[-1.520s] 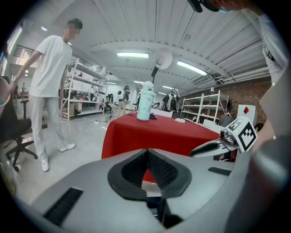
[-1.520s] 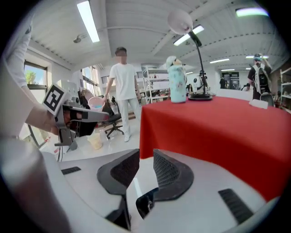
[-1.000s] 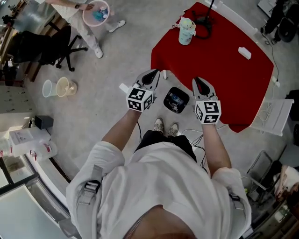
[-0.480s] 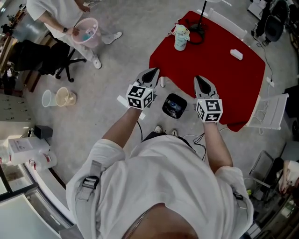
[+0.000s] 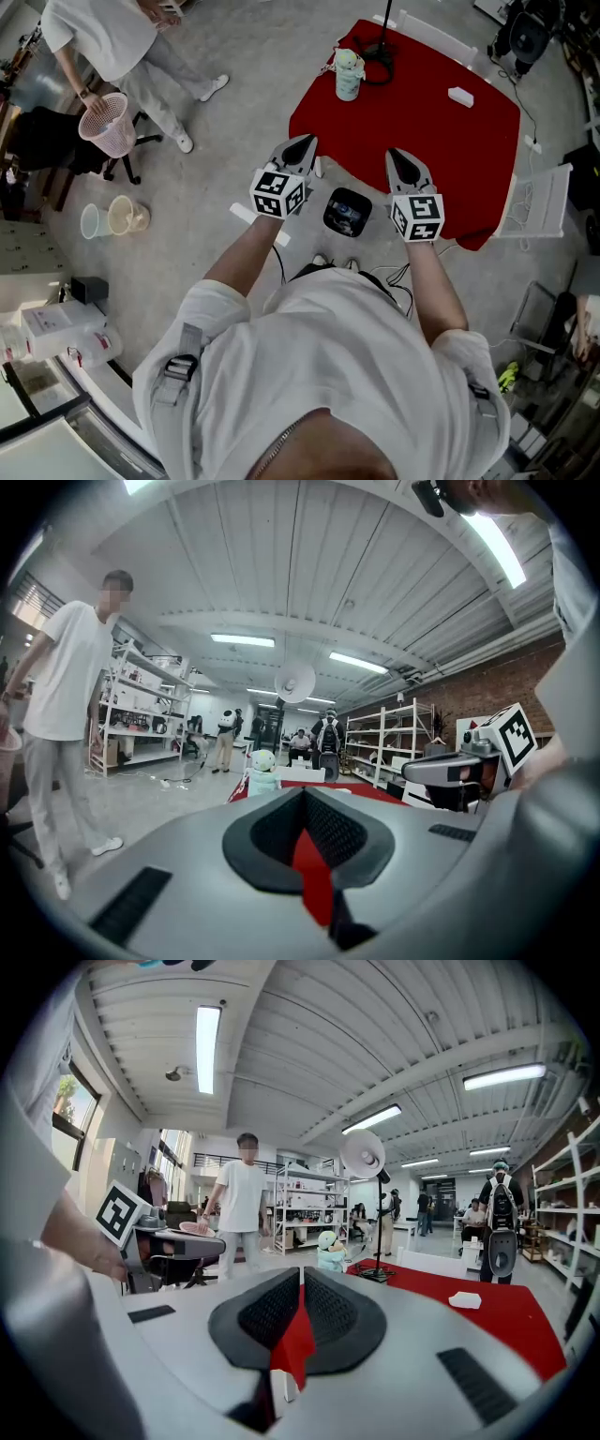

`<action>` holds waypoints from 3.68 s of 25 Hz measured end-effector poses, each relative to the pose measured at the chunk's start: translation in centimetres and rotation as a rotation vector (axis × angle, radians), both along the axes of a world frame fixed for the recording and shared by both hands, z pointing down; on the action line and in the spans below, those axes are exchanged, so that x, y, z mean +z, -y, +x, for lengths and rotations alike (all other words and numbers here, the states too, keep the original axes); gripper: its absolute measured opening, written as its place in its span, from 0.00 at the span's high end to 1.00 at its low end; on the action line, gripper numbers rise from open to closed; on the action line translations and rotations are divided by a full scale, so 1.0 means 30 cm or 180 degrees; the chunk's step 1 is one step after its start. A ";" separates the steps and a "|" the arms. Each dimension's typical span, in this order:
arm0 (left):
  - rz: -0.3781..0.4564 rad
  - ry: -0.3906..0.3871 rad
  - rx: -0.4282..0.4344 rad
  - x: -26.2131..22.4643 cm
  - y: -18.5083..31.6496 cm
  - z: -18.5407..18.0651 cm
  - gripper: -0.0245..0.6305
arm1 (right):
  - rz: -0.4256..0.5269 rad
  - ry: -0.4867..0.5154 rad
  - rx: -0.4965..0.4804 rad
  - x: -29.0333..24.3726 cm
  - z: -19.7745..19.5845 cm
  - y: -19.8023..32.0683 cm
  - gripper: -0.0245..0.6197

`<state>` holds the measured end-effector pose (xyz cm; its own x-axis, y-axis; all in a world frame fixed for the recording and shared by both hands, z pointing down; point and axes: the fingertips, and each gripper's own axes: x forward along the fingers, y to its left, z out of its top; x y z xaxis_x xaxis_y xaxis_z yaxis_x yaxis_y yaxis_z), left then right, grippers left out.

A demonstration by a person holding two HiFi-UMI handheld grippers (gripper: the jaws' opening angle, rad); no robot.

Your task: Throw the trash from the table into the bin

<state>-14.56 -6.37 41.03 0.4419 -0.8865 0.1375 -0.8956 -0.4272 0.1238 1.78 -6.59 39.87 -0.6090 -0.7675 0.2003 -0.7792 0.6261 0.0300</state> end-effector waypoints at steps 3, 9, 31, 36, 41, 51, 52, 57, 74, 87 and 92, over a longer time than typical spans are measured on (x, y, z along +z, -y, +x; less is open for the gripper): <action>0.0013 -0.0029 0.0131 -0.009 0.014 0.028 0.95 | -0.0002 -0.0015 0.0115 -0.004 0.022 -0.003 0.93; 0.0048 -0.0075 0.0422 -0.008 0.073 0.127 0.95 | -0.0030 -0.0056 0.0409 0.014 0.120 0.012 0.93; -0.0012 0.0022 0.0539 0.007 0.622 0.659 0.95 | -0.0209 -0.0184 0.0555 0.123 0.695 0.595 0.93; -0.0076 0.0040 0.0533 0.021 0.727 0.803 0.95 | -0.0289 -0.0289 0.0493 0.167 0.836 0.721 0.93; -0.0179 0.0072 0.0518 0.061 0.809 0.919 0.95 | -0.0375 -0.0387 0.0363 0.223 0.945 0.839 0.93; -0.0364 0.0150 0.0416 0.124 0.992 1.001 0.95 | -0.0569 -0.0722 0.0024 0.371 1.023 1.092 0.93; -0.0384 0.0153 0.0404 0.132 1.010 1.004 0.95 | -0.0591 -0.0754 -0.0026 0.388 1.022 1.114 0.93; -0.0487 0.0164 0.0369 0.176 1.077 1.029 0.95 | -0.0734 -0.0923 -0.0288 0.485 1.017 1.209 0.85; -0.0729 0.0202 0.0164 0.289 1.155 0.983 0.95 | -0.1036 -0.1325 -0.0606 0.758 1.024 1.398 0.46; -0.0759 0.0162 0.0115 0.291 1.141 0.955 0.95 | -0.1105 -0.1691 -0.0670 0.770 1.013 1.371 0.55; -0.0727 0.0130 0.0149 0.281 1.103 0.953 0.95 | -0.1066 -0.1584 -0.0504 0.727 1.025 1.303 0.55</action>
